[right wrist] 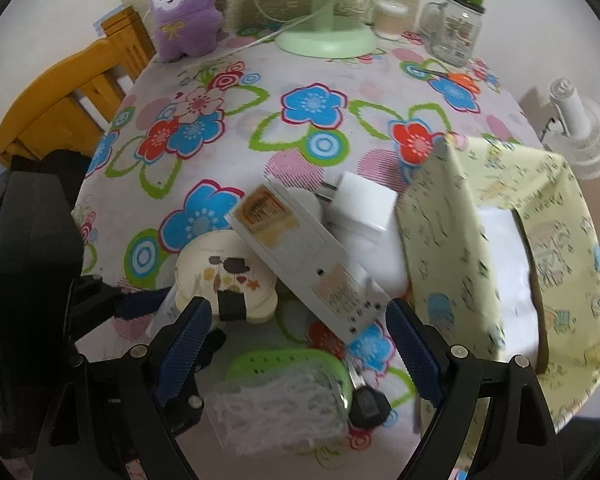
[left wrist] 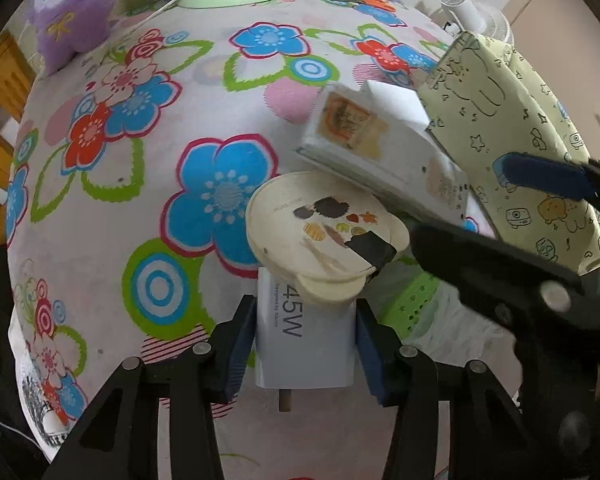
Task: Organize rigid objects
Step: 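Grasp the white square charger with the left gripper while the right gripper grasps the white power strip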
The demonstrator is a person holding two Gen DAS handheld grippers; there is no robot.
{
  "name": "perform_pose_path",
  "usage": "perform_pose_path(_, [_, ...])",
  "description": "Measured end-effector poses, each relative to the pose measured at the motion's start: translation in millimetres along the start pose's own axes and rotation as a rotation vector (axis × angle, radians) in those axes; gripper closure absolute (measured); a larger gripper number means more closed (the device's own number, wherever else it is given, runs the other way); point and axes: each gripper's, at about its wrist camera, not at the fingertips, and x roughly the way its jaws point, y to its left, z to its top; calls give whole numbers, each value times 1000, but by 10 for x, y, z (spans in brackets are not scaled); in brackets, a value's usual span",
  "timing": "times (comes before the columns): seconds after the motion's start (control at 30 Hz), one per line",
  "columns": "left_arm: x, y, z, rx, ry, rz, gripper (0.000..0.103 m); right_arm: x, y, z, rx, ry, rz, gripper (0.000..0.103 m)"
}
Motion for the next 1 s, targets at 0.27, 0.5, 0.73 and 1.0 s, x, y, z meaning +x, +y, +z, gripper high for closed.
perform_pose_path(0.27, [-130,350,-94,-105,14,37,54,254,6,156,-32,25,-18,12])
perform_pose_path(0.5, [-243,538,-217,-150,7,34,54,493,63,190,-84,53,-68,12])
perform_pose_path(0.73, [-165,493,-125,-153,13,59,54,624,30,269,-68,58,-64,12])
perform_pose_path(1.0, [-51,318,-15,-93,18,134,55,636,6,299,-44,79,-52,40])
